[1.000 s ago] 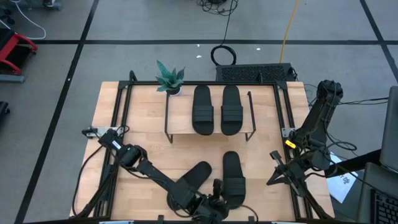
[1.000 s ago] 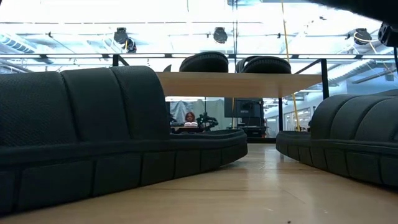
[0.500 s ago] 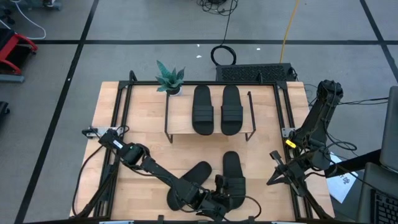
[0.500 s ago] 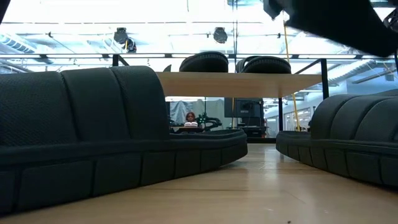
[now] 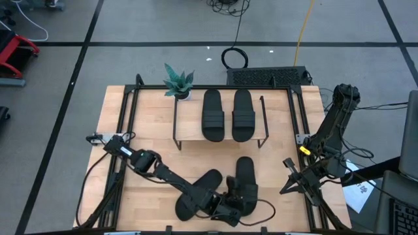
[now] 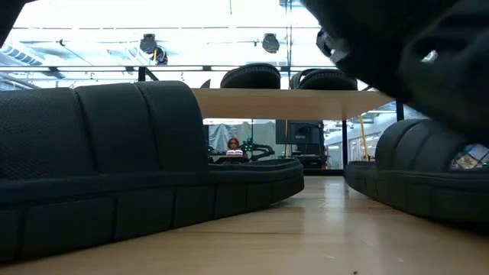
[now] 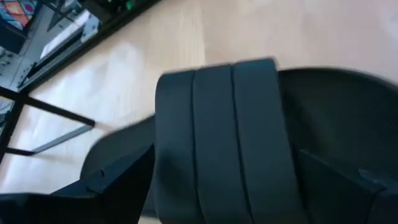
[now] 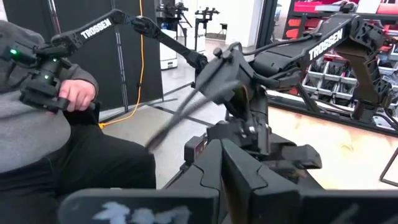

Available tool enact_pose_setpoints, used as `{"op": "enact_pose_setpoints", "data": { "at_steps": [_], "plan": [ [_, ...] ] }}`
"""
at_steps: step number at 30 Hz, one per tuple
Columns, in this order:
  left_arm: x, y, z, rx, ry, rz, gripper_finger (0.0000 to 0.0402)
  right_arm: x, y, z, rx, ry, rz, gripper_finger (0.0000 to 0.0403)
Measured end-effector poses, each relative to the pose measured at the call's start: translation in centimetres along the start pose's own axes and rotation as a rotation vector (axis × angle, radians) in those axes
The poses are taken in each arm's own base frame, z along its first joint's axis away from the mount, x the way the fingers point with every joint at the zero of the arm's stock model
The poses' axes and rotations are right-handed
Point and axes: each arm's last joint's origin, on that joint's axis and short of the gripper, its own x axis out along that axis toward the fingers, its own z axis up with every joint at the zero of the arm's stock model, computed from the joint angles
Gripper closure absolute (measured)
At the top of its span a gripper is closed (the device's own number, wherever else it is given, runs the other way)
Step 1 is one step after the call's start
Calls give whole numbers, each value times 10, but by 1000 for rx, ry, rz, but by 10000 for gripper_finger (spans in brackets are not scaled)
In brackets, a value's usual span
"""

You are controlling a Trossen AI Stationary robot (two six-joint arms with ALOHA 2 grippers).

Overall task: Pick and place slides into the shelf
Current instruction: Put the right slide under the shelf

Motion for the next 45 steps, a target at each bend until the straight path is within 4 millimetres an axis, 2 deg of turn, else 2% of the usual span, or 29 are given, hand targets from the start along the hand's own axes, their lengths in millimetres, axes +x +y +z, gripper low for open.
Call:
{"op": "enact_pose_setpoints", "data": {
  "at_steps": [7, 10, 13, 21, 23, 27, 34, 45],
  "plan": [
    [20, 1, -17, 39, 77, 13, 44, 0, 0, -1, -1, 3, 1, 403],
    [25, -2, -20, 71, 86, 13, 64, 1, 1, -1, -3, 6, 1, 403],
    [24, -5, -20, 103, 80, 21, 120, 1, 1, -2, -7, 8, 1, 403],
    [15, -12, -18, 157, 65, 59, 350, 1, 1, -2, -7, 8, 1, 403],
    [12, -14, -17, 167, 60, 95, 385, 1, 1, -2, -5, 8, 1, 403],
    [4, -17, -15, 154, 64, 213, 388, 1, 1, -2, -5, 8, 5, 403],
    [-7, -10, -3, -10, 18, 373, 396, 1, 1, -2, -4, 9, 5, 403],
    [24, 30, -10, -79, 90, 388, 398, 1, 1, -2, -4, 9, 5, 403]
  ]
}}
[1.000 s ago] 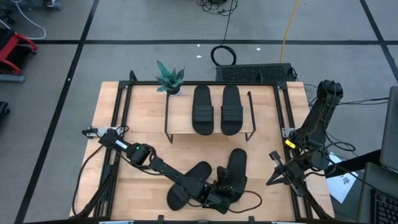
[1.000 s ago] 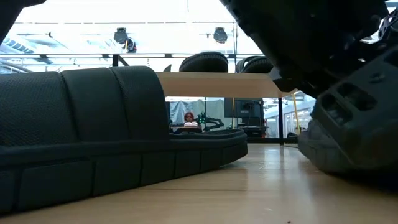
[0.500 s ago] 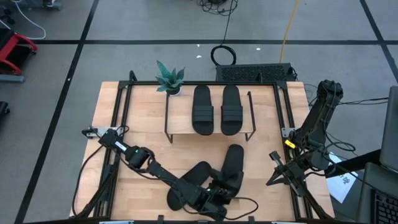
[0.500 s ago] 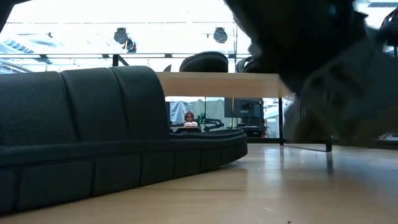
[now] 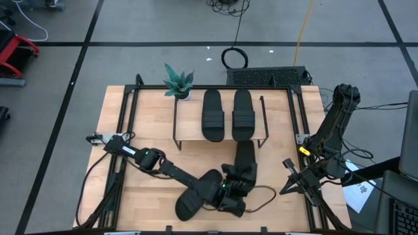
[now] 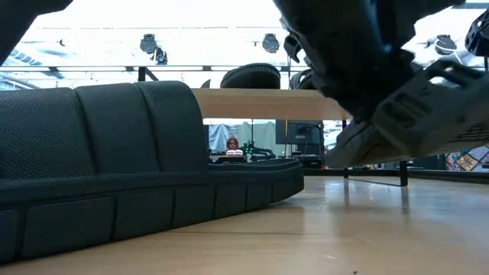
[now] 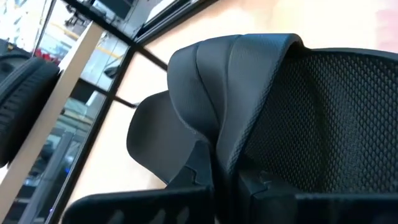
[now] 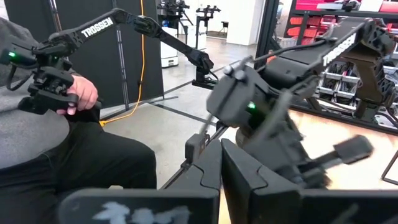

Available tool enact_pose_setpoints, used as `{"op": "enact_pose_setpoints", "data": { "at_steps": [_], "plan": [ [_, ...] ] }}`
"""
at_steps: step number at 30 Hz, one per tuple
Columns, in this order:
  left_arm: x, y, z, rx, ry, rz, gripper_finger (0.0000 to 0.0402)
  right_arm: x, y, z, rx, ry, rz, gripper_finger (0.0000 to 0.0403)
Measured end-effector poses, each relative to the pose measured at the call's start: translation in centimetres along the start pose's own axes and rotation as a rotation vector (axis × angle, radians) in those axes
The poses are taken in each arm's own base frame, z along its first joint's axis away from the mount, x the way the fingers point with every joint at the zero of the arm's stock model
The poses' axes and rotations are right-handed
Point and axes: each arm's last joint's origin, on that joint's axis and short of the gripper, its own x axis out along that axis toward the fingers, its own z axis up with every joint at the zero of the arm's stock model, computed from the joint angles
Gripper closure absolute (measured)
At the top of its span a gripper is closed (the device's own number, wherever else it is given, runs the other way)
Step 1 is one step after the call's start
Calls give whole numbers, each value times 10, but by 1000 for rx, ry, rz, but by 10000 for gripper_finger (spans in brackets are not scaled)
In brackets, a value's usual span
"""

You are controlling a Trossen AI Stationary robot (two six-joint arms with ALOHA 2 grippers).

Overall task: Pick and place slides into the shelf
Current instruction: Put the right slide under the shelf

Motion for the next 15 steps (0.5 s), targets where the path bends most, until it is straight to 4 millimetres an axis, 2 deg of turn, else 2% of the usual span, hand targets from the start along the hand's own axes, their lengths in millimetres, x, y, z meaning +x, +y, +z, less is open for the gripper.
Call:
{"op": "enact_pose_setpoints", "data": {
  "at_steps": [10, 15],
  "plan": [
    [40, 29, -7, 34, 95, 57, 399, 0, 0, 0, 0, 0, 1, 403],
    [54, 38, -7, 91, 122, 2, 395, 0, 0, 0, 0, 0, 1, 403]
  ]
}}
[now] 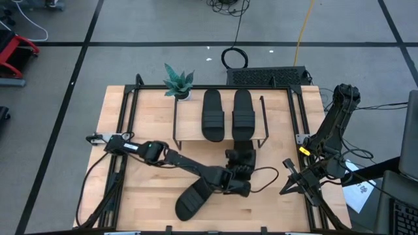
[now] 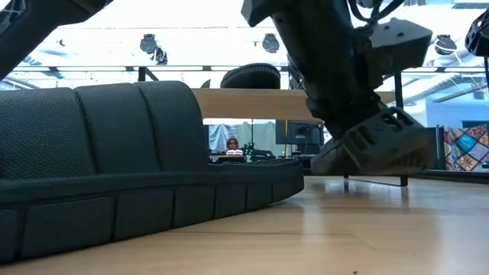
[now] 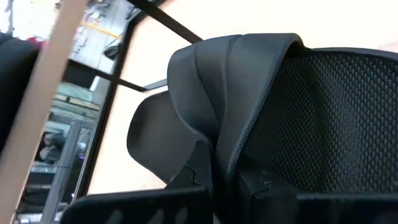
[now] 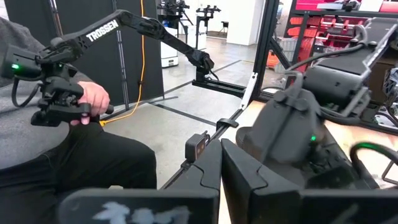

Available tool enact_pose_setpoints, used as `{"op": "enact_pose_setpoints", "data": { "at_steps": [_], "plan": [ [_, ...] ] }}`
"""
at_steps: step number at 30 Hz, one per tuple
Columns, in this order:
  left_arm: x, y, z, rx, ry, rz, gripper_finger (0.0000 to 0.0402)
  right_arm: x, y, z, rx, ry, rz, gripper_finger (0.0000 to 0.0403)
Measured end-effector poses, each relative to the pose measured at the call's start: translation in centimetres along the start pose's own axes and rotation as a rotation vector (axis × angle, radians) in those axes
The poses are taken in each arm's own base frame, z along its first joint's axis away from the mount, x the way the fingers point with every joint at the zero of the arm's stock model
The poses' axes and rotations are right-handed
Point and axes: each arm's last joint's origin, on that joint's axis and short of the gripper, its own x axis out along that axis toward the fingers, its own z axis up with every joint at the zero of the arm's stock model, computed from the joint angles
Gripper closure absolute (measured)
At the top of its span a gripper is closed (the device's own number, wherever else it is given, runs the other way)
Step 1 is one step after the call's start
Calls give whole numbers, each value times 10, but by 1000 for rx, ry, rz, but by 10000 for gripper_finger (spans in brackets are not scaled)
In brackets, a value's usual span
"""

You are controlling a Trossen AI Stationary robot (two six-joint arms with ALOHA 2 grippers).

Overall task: Pick and place slides into the shelf
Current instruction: Put the right slide under the shelf

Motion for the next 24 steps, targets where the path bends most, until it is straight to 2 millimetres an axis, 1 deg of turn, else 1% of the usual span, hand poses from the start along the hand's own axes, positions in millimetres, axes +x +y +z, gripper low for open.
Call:
{"op": "enact_pose_setpoints", "data": {
  "at_steps": [4, 10, 14, 18, 21, 24],
  "plan": [
    [10, 7, -1, 19, 15, -12, 398, 0, 0, 0, 0, 0, 0, 403],
    [25, 19, -2, -61, 41, 5, 396, 0, 0, 0, 0, 0, 0, 403],
    [31, 23, -4, -105, 60, -35, 396, 0, 0, 0, 0, 0, 2, 403],
    [30, 24, -2, -158, 64, -125, 367, 0, 0, 0, 0, 0, 3, 403],
    [30, 22, -3, -166, 71, -193, 334, 0, 0, 0, 0, 0, 3, 403],
    [30, 21, -3, -206, 81, -225, 296, 0, 0, 0, 16, 0, 4, 403]
  ]
}}
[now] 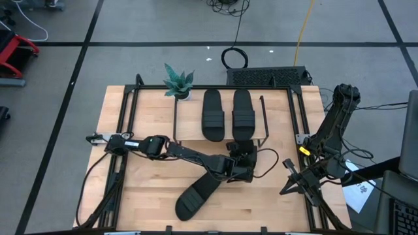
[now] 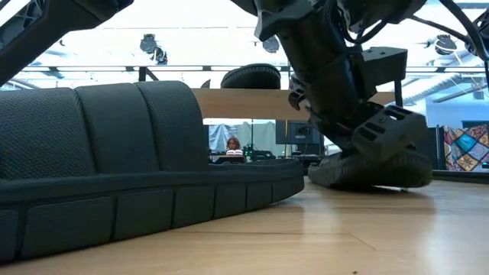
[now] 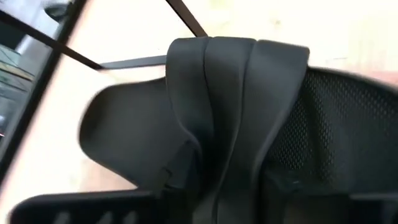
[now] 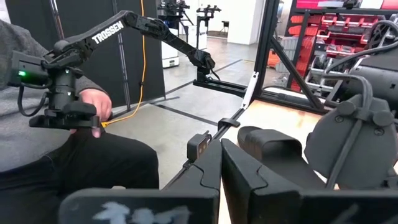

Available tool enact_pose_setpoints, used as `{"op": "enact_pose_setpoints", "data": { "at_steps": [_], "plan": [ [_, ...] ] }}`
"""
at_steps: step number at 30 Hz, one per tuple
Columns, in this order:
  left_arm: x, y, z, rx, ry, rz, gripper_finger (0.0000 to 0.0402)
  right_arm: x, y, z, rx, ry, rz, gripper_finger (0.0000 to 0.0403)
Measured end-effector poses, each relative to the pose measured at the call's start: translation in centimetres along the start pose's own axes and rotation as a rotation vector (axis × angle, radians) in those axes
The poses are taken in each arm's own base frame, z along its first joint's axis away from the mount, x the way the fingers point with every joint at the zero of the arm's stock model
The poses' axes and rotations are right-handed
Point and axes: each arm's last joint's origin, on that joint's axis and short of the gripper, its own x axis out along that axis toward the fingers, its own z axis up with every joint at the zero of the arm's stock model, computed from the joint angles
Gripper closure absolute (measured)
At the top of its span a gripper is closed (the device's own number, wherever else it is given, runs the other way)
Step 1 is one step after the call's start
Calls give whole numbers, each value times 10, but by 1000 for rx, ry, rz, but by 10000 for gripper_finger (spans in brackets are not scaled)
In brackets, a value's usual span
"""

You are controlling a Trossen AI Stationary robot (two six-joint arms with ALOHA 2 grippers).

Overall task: Pick and place slides into the shelf
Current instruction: Put the right slide under the shelf

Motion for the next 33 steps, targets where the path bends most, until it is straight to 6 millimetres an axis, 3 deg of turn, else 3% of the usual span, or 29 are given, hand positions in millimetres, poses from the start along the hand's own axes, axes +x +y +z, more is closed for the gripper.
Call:
{"op": "enact_pose_setpoints", "data": {
  "at_steps": [8, 17, 23, 33],
  "plan": [
    [-2, -2, -2, -54, 33, -55, 172, 0, 0, 0, 6, 1, 0, 403],
    [-43, 2, 12, -65, 1, -138, 77, 0, 0, 0, 5, 1, 1, 403],
    [-61, 3, 18, -61, -43, -125, 66, 0, 0, 0, 5, 2, 8, 403],
    [-41, 7, 13, -113, 25, -176, 112, 0, 1, 0, 8, 4, 25, 403]
  ]
}}
